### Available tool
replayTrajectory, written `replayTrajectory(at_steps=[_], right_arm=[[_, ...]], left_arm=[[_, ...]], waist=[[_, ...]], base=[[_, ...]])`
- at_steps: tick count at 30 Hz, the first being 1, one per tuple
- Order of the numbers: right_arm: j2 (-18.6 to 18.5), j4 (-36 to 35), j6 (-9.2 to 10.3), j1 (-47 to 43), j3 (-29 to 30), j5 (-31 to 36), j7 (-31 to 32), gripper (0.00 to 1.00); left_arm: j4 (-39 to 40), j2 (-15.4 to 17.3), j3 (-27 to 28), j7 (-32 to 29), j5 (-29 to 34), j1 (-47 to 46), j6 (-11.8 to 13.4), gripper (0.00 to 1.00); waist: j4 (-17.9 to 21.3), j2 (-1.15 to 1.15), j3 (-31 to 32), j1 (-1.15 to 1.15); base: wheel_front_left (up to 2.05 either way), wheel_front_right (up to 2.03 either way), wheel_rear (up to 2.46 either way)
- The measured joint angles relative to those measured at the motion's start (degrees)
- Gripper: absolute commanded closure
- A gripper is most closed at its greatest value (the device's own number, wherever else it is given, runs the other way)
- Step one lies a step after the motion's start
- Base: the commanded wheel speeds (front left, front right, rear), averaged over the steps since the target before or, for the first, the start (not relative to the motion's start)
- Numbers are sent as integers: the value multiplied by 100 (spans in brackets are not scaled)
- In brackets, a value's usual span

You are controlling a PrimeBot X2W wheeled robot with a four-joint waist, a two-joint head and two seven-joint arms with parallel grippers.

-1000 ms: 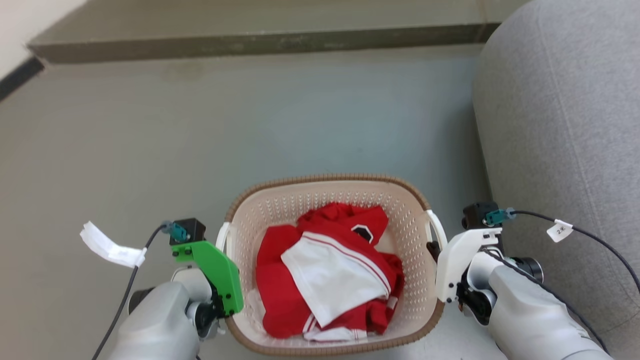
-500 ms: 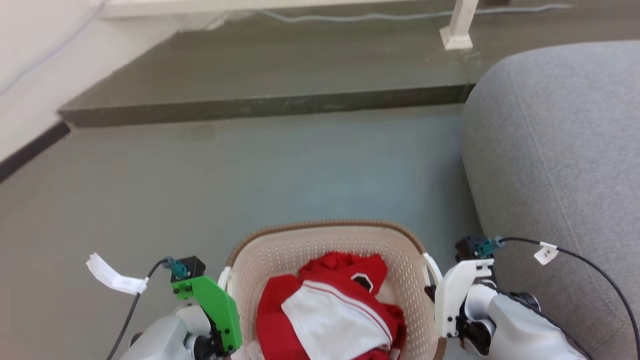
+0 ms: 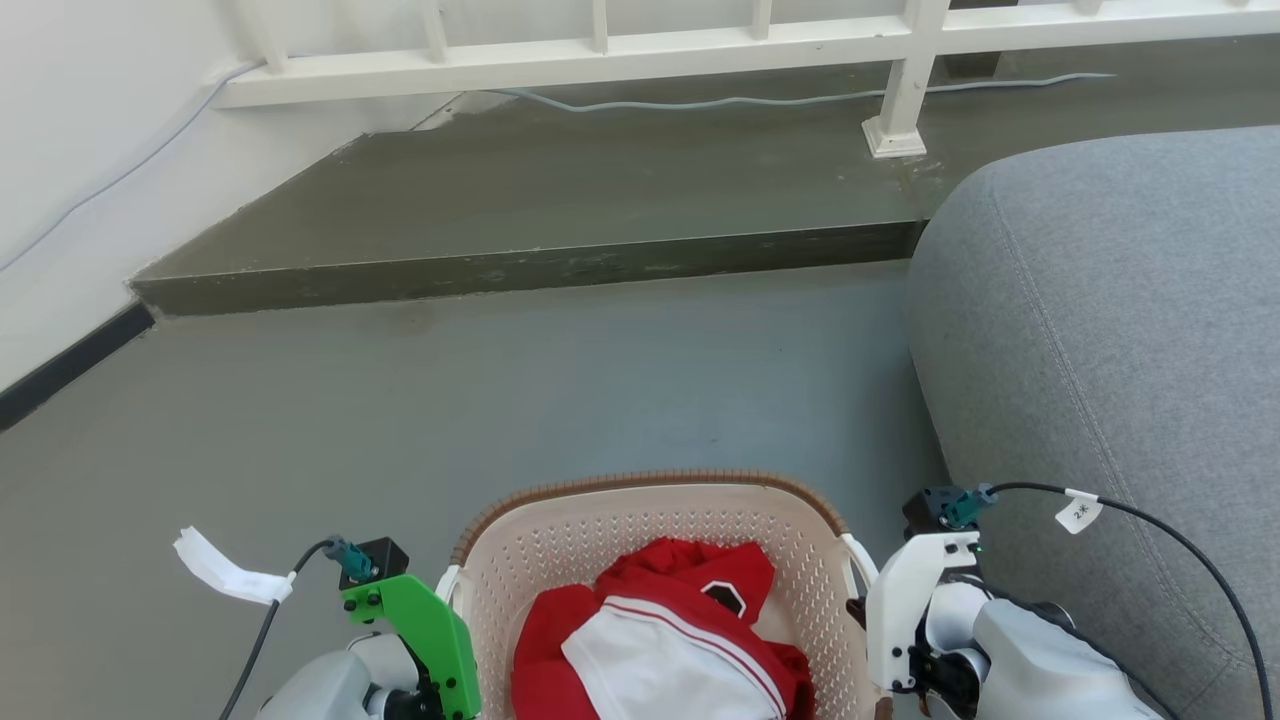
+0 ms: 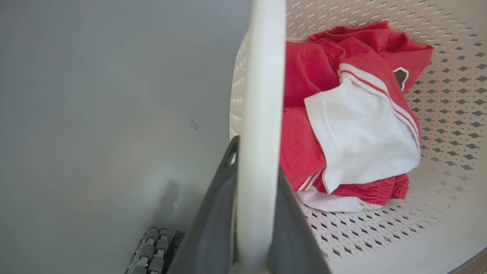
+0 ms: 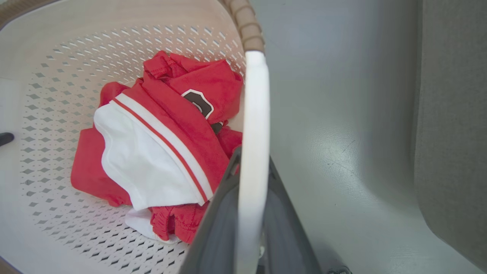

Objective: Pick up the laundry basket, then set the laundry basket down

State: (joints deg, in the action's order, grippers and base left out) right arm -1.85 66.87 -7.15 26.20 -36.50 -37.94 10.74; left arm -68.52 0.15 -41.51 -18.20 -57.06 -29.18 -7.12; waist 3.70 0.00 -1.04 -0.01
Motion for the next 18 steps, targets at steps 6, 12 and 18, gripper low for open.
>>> replayTrajectory(at_steps=[6,12,18], right_arm=[[0,-30,2,0,-91,-46,75,100],[-2,-41,18,0,-131,-97,92,100],[-4,-43,27,0,-182,-147,99,100]], left_arm=[[-58,0,-2,-47,-25,10,0,100],[-63,1,-7,-48,-26,10,0,100],[-59,4,-49,-49,-44,10,0,100]], waist=[[-5,0,29,0],[-11,0,49,0],[-10,0,66,0]], base=[[0,0,0],[0,0,0],[0,0,0]])
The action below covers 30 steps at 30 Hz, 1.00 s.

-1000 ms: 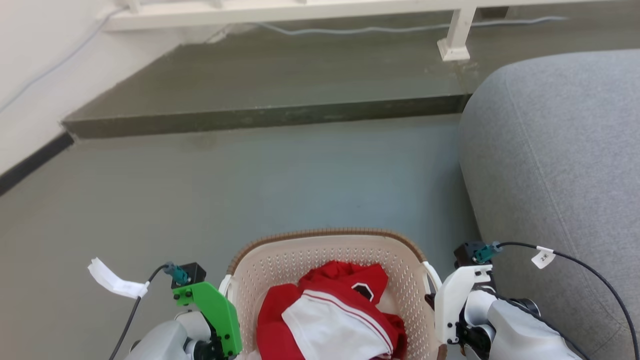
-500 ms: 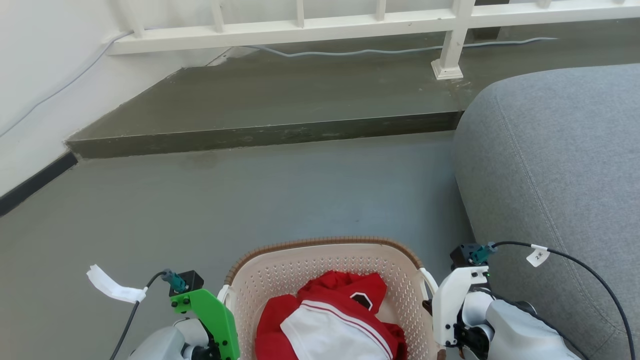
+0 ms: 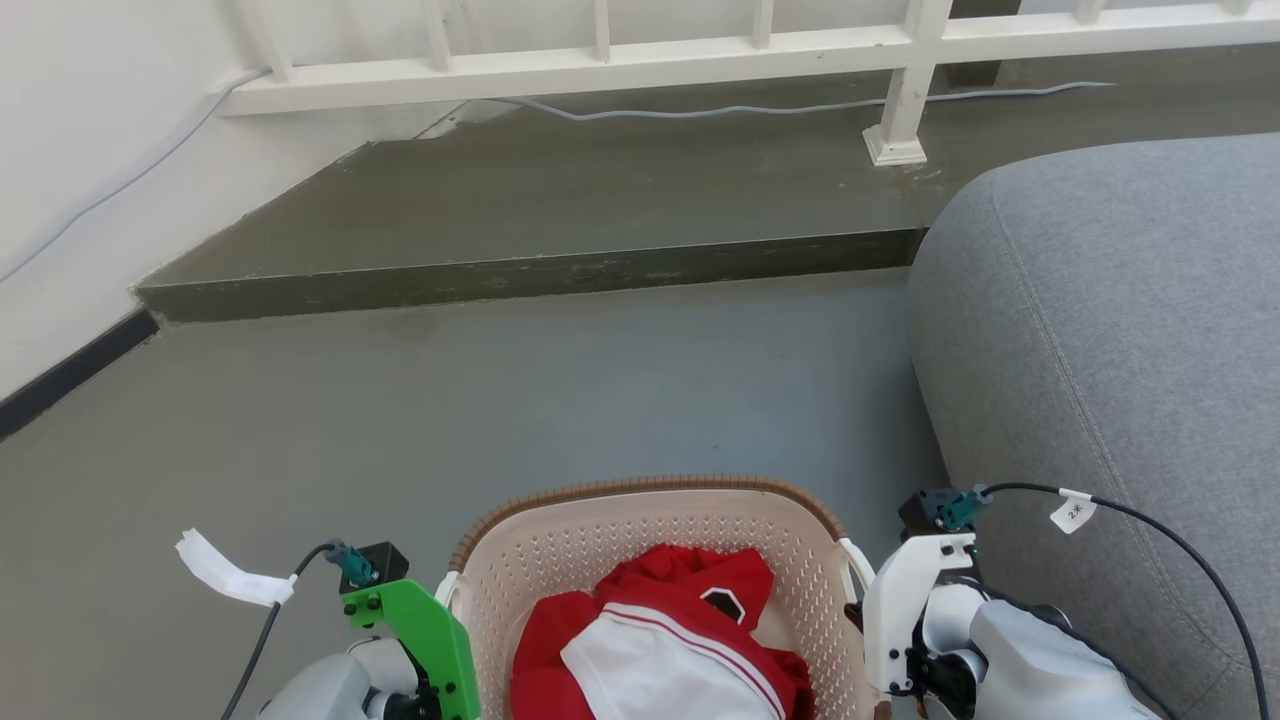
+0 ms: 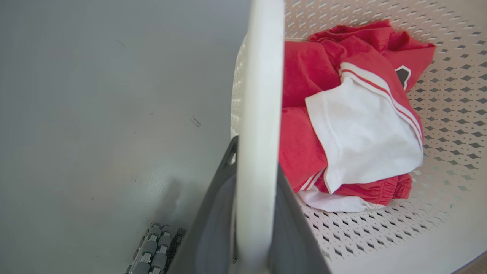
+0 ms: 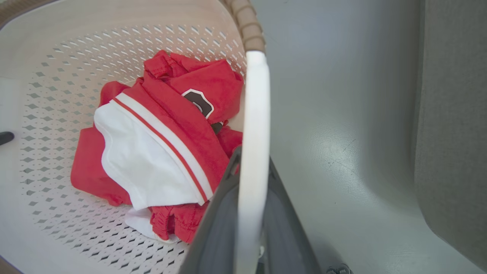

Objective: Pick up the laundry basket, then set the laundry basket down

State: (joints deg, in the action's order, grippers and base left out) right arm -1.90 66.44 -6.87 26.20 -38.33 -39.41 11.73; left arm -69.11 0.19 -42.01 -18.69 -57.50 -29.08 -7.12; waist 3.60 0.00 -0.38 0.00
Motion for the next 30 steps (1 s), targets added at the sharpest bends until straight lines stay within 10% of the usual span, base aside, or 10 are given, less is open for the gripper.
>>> replayTrajectory(at_steps=[30], right_arm=[[4,-1,301,8,-188,-203,-259,100]], left_arm=[[86,20,-197,292,-21,-8,1,100]], waist=[[-70,0,-56,0]], base=[[0,0,0]])
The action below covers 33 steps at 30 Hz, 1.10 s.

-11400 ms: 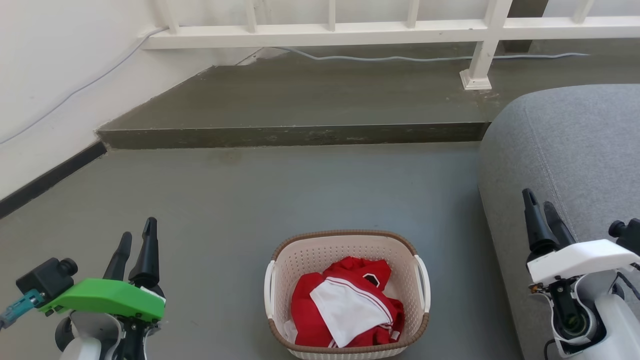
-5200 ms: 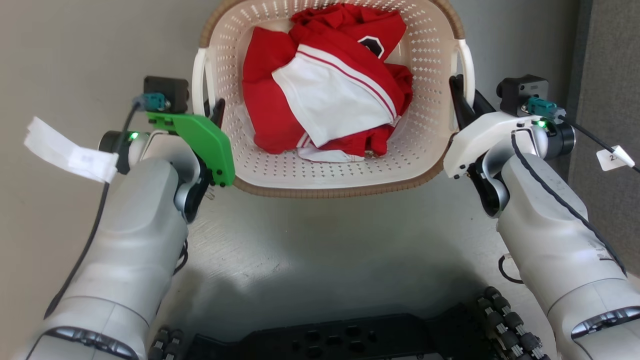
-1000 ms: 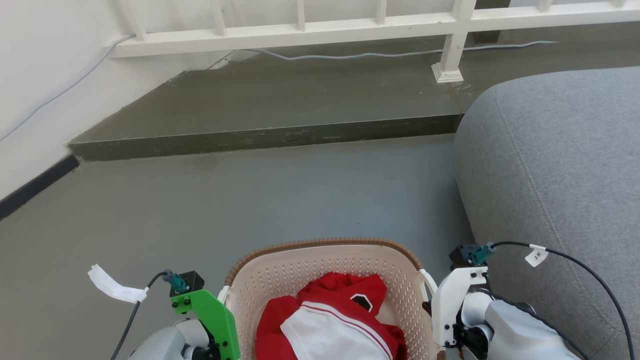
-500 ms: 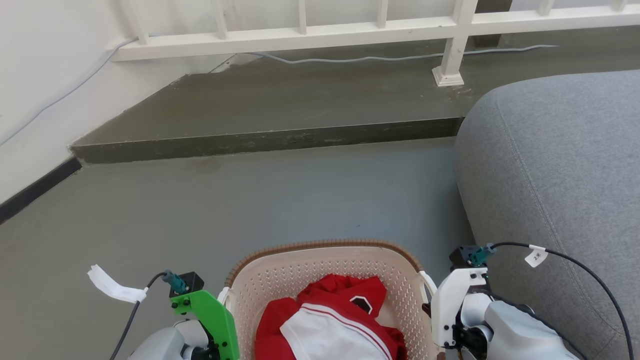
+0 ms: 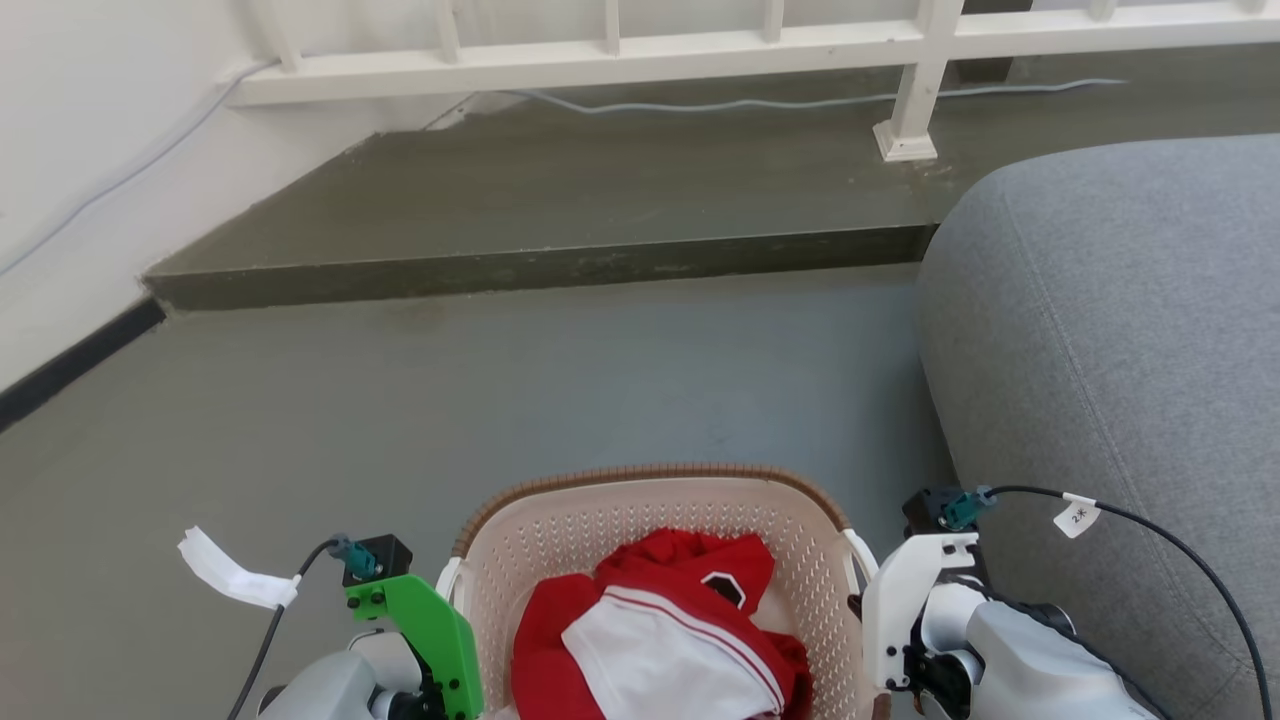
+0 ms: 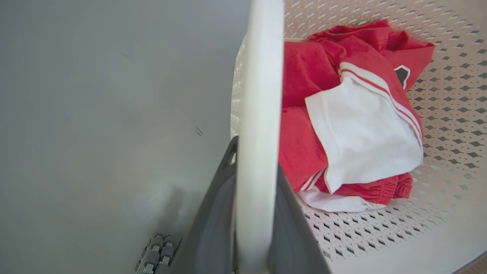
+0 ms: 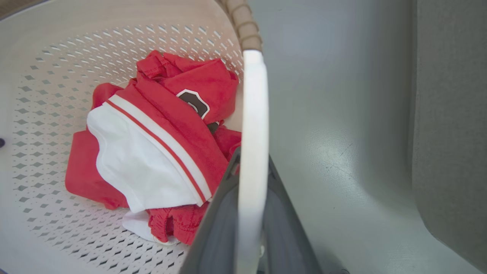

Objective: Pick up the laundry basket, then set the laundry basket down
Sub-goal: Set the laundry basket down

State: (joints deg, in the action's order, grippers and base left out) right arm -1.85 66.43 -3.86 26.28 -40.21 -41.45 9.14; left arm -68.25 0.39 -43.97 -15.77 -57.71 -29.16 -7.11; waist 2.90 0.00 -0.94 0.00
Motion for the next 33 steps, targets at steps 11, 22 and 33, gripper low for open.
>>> replayTrajectory(at_steps=[11,22,33], right_arm=[[-7,3,154,402,46,25,-394,100],[-23,21,246,821,60,93,-648,100],[-54,26,298,1331,100,118,-835,100]], left_arm=[[88,1,-57,539,202,-377,2,100],[81,2,-70,761,265,-853,7,100],[70,14,-52,965,309,-1354,7,100]], waist=[[-49,0,-586,0],[-101,0,-1429,0],[-155,0,-2242,1]], base=[[0,0,0],[0,0,0],[0,0,0]])
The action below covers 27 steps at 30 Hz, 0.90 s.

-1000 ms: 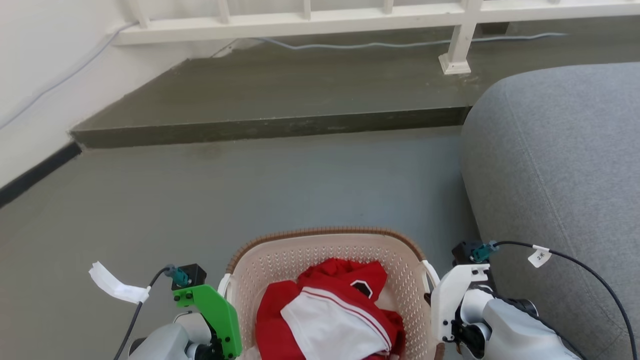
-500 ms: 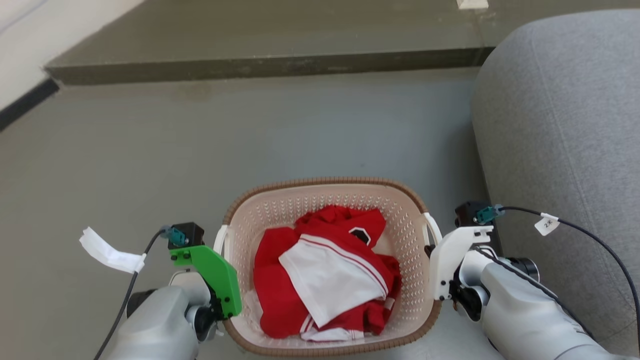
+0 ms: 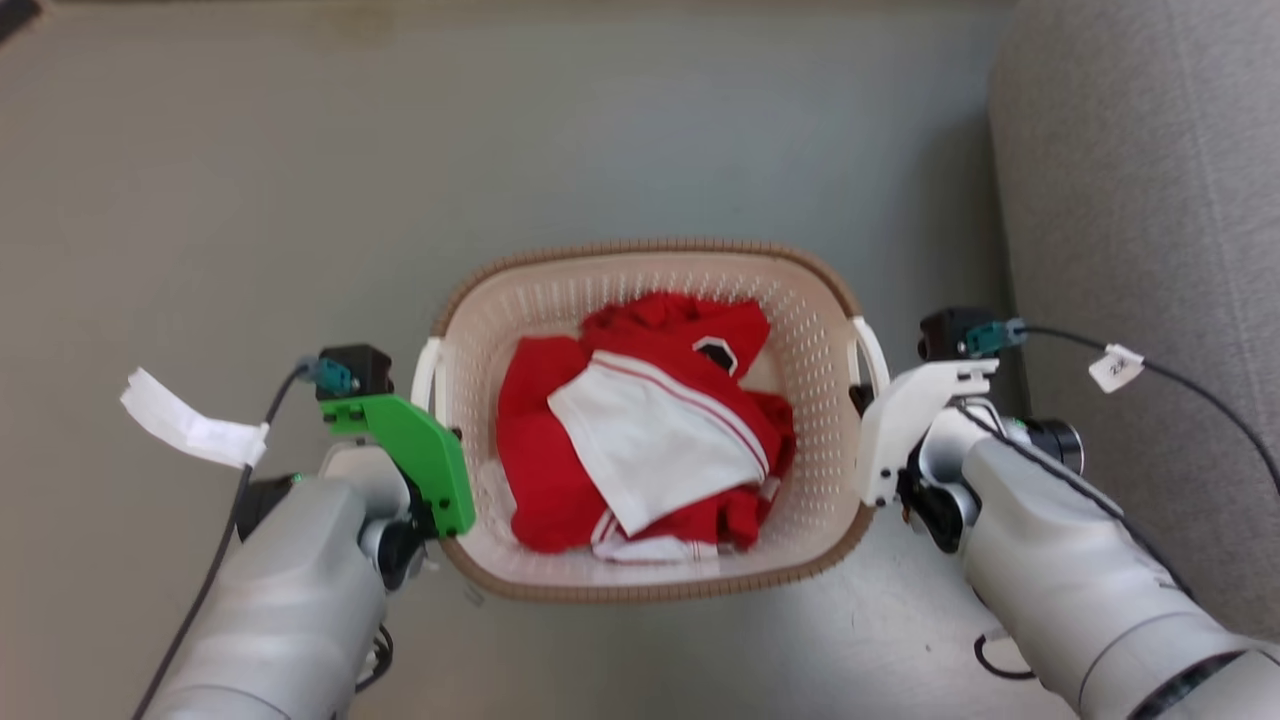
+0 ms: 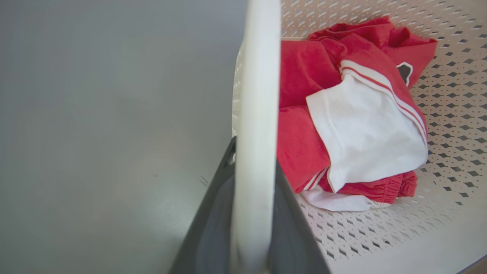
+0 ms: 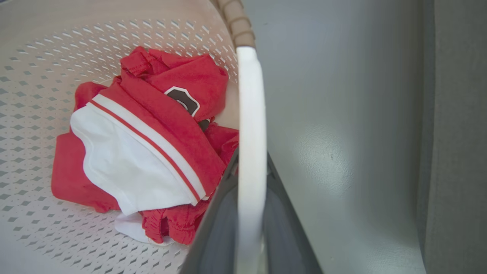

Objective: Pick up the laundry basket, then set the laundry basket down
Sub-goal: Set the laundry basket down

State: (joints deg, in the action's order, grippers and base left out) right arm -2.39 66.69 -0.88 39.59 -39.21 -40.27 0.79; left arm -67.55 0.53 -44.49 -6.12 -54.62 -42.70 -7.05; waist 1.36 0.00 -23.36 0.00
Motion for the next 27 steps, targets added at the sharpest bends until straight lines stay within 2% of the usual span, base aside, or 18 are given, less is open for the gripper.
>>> replayTrajectory(at_steps=[11,21,27], right_arm=[[-79,-27,94,594,87,91,-341,100],[-121,-129,108,1168,125,155,-731,100],[-118,-103,107,1216,144,155,-843,100]], left_arm=[[24,23,26,305,102,-568,0,100],[70,119,57,628,264,-1251,0,100],[0,120,52,715,292,-1378,-1,100]], waist=[[-52,0,-906,0],[-97,0,-1722,1],[-117,0,-2130,1]], base=[[0,0,0],[0,0,0],[0,0,0]])
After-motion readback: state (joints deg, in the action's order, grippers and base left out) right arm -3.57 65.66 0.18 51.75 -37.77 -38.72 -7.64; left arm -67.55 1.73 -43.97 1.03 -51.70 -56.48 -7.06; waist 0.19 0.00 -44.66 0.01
